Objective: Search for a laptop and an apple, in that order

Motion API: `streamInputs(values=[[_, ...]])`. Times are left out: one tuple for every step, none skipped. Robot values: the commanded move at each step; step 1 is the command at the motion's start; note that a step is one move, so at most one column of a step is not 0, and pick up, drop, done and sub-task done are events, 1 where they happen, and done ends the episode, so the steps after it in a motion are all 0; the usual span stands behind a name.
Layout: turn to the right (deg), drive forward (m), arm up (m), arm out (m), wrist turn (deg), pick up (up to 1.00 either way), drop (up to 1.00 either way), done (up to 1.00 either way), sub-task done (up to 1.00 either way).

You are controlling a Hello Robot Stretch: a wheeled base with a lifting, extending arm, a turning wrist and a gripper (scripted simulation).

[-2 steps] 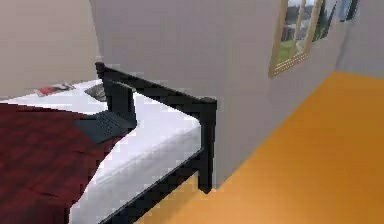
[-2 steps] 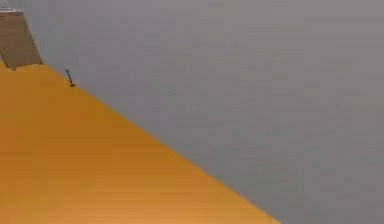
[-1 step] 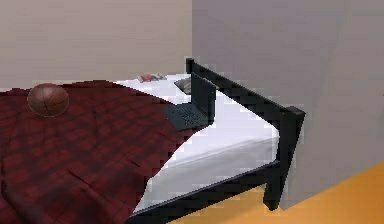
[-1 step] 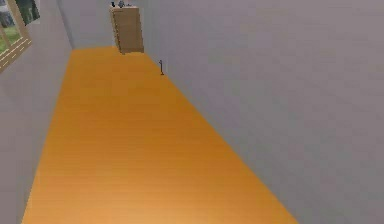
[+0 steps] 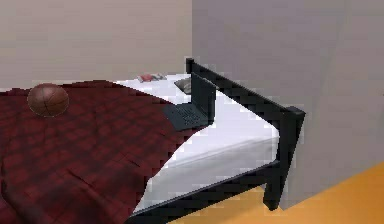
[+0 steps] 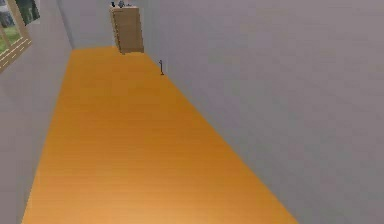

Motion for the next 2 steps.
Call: streamInputs(values=[[-45.0,0.00,0.00,0.00,0.0,0.00,0.00,0.00,0.00],[-45.0,0.00,0.00,0.00,0.0,0.00,0.00,0.00,0.00]])
